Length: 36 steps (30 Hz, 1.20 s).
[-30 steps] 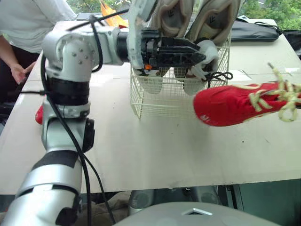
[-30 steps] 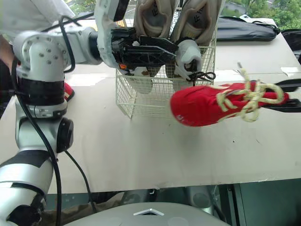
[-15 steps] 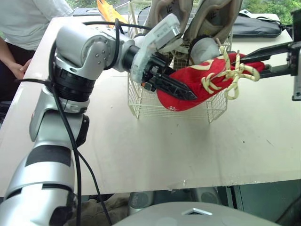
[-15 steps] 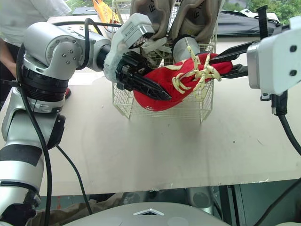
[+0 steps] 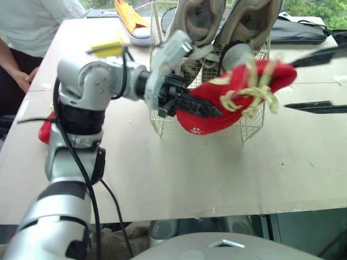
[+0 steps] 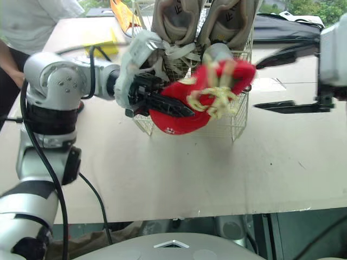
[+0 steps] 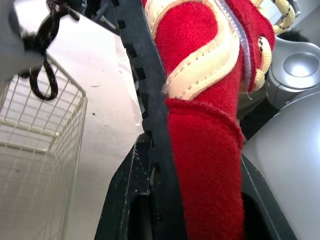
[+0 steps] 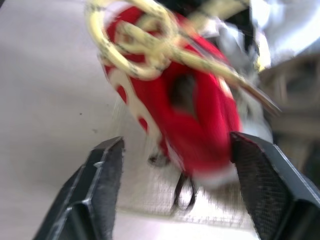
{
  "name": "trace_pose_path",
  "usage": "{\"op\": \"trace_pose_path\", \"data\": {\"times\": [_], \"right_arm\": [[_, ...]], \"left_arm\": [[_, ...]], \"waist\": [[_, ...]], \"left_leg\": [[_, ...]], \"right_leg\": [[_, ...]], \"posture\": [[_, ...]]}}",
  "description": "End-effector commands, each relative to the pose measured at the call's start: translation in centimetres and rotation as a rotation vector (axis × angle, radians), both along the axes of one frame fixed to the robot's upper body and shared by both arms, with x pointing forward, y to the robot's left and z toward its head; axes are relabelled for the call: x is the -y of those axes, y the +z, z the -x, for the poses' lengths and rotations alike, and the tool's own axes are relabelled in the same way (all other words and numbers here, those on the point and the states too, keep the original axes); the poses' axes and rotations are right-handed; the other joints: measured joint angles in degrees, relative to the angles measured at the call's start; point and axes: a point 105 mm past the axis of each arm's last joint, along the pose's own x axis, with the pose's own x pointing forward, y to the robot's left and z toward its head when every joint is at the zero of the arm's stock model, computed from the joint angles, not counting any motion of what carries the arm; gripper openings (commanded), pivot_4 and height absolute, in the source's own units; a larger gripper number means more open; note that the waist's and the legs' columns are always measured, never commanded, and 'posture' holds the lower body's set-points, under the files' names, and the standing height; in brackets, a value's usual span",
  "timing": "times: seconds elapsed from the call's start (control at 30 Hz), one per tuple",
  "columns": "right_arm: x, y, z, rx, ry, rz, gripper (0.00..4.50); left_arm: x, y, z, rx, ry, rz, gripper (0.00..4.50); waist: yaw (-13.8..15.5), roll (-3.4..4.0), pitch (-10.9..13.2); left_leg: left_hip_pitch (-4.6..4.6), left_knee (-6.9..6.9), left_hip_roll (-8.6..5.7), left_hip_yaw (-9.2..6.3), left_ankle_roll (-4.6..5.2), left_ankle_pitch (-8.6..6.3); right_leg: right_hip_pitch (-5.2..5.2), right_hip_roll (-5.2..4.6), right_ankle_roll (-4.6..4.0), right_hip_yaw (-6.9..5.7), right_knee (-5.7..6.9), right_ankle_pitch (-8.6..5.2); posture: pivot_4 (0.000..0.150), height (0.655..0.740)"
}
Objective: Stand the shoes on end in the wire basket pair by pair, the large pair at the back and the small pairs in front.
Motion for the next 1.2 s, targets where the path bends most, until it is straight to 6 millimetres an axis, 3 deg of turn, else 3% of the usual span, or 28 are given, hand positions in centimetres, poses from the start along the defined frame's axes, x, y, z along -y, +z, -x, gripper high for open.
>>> {"op": "trace_pose_path", "data": {"times": [0.03, 0.13, 0.33, 0.6, 0.7, 0.87, 1.0, 1.1, 1.2], "right_arm": [[1.5, -1.1, 0.4, -0.169, -0.178, -0.343, 2.93], [-0.1, -3.0, 0.6, -0.273, -0.198, -0.548, 2.93], [-5.2, -0.5, -0.4, -0.276, -0.15, -0.939, 2.93], [-8.4, -0.2, -1.2, -0.345, -0.153, -1.02, 2.93], [-9.2, -0.1, -1.0, -0.357, -0.128, -1.032, 2.15], [-9.7, -0.5, -0.5, -0.368, -0.11, -1.034, 0.05], [-9.6, -1.1, 0.7, -0.36, -0.07, -0.993, 0.05], [-9.7, -1.6, 1.9, -0.388, -0.018, -0.964, 0.8], [-9.4, -1.5, 1.7, -0.379, -0.045, -0.984, 2.34]], "left_arm": [[-0.4, 3.9, 0.4, 0.225, 0.086, 0.289, 0.64], [0.1, 4.2, -0.1, 0.287, 0.182, 0.372, 0.64], [1.0, 2.1, 0.0, 0.336, 0.188, 0.329, 0.64], [1.7, 1.5, 0.0, 0.364, 0.175, 0.313, 0.64], [2.1, 1.3, 0.1, 0.361, 0.17, 0.308, 0.64], [2.4, 1.4, 0.0, 0.343, 0.175, 0.311, 0.64], [2.2, 2.3, -0.8, 0.288, 0.216, 0.348, 0.64], [2.1, 2.9, -1.1, 0.253, 0.234, 0.369, 0.64], [2.2, 2.9, -1.0, 0.246, 0.23, 0.365, 0.64]], "waist": [[0.1, -0.05, -0.1], [0.7, -0.08, -0.2], [-0.5, -0.05, -0.2], [-0.3, -0.05, -0.2], [-0.3, -0.05, -0.2], [-0.3, -0.05, -0.2], [-0.1, -0.06, -0.2], [-0.2, -0.06, -0.2], [-0.6, -0.05, -0.2]], "left_leg": [[0.08, -0.01, -0.02, 0.0, 0.0, 0.0], [0.19, 0.02, -0.03, -0.1, -0.05, 0.03], [0.4, 0.11, -0.15, 0.01, -0.07, 0.05], [0.16, 0.09, -0.09, 0.1, -0.07, 0.05], [0.13, 0.06, -0.07, 0.07, -0.07, 0.05], [0.12, 0.06, -0.07, 0.05, -0.06, 0.04], [0.1, 0.06, -0.07, 0.04, -0.05, 0.04], [0.07, 0.06, -0.08, 0.02, -0.04, 0.04], [0.15, 0.04, -0.05, 0.01, -0.04, 0.04]], "right_leg": [[0.01, -0.02, 0.0, 0.06, 0.07, 0.0], [0.18, -0.06, 0.0, -0.02, 0.13, -0.01], [0.04, 0.02, 0.01, 0.36, 0.65, 0.0], [0.0, 0.04, 0.0, 0.11, 0.4, -0.01], [0.0, 0.04, 0.0, 0.08, 0.33, -0.01], [0.01, 0.04, 0.0, 0.05, 0.32, -0.01], [0.02, 0.03, 0.0, 0.03, 0.31, -0.01], [0.02, 0.02, 0.0, 0.0, 0.28, -0.01], [0.02, 0.07, 0.0, 0.06, 0.31, -0.01]], "posture": [[0.15, 0.74], [0.15, 0.74], [0.15, 0.74], [0.15, 0.74], [0.15, 0.74], [0.15, 0.74], [0.15, 0.74], [0.15, 0.74], [0.15, 0.74]]}}
